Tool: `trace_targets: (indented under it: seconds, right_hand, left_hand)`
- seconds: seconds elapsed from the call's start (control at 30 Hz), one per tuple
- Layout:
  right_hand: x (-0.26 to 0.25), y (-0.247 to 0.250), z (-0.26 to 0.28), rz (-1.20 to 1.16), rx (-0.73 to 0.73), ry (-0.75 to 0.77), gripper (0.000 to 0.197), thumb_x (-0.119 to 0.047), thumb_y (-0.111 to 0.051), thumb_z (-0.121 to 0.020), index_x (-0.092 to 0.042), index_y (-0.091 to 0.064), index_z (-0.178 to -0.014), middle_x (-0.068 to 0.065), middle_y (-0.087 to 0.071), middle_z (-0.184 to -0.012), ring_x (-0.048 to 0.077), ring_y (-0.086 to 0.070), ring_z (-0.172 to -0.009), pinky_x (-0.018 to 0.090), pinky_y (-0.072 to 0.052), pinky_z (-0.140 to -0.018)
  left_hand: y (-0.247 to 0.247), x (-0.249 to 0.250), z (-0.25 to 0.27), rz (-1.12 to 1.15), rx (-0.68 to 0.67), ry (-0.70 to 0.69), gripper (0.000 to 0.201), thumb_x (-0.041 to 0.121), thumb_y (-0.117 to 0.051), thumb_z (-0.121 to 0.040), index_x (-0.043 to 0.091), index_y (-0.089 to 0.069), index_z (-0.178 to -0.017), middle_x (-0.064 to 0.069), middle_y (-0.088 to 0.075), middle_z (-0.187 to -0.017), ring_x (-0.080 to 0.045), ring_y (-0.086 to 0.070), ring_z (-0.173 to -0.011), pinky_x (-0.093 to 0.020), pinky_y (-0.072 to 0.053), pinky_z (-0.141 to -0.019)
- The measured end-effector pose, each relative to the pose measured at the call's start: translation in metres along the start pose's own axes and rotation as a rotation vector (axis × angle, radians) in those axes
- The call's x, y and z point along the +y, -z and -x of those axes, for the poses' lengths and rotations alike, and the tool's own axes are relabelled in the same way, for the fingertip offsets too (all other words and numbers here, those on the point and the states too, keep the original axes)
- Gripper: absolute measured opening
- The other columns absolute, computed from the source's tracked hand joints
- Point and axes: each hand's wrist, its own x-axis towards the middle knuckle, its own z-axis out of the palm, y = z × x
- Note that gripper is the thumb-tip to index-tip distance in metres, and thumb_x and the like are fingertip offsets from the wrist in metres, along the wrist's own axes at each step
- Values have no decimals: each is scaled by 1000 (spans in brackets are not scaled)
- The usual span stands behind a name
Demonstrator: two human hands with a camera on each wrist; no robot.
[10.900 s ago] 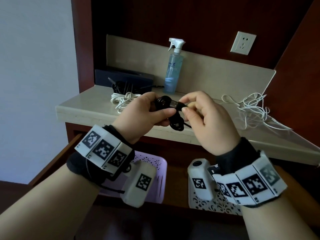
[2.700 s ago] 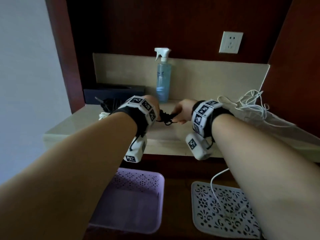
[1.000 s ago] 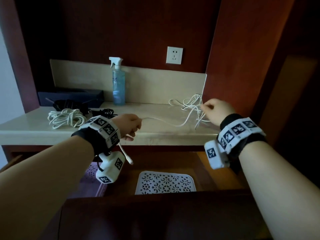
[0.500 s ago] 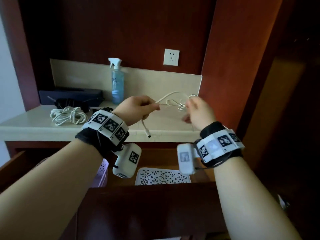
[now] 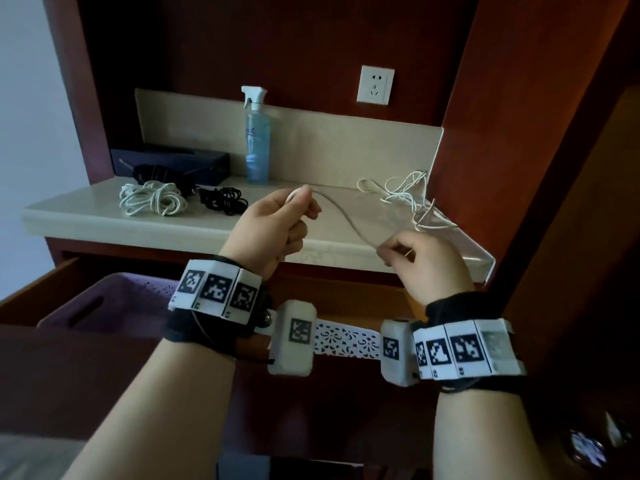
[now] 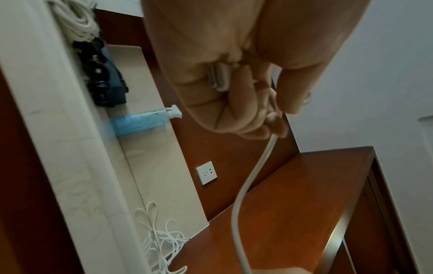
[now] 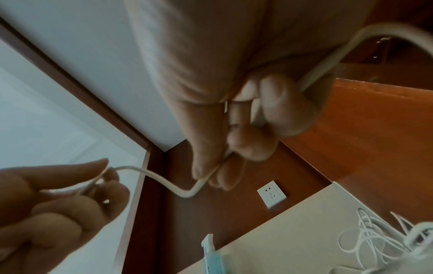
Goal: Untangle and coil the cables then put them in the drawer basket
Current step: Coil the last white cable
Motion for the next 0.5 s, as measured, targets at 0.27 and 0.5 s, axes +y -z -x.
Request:
trace_targets:
  seconds: [0.27,0.5]
  right_hand:
    - [-1,17,13,-3,-280,105,13,-25,-63,-85,-27,-72,-94,-24,-59,-79,-3,-54,-80,12,-37,-73]
    - [2,25,18,58,-293,117,12,-40,-53,-87,-38,-65,-88,-22,-62,-70,5,-59,-82,31,-41,-94]
  left_hand:
    - [-5,-17,17,29,43,74,32,38,-33,-100,26,-60,-113,2,-69,-115,-9,-53,-75,-24,-36,-66]
    - [-4,-8,17,376,178,5,41,41,-25,-102,16,-56,-93,-4,-61,-70,-20,-65,-76,-49,-54,-84]
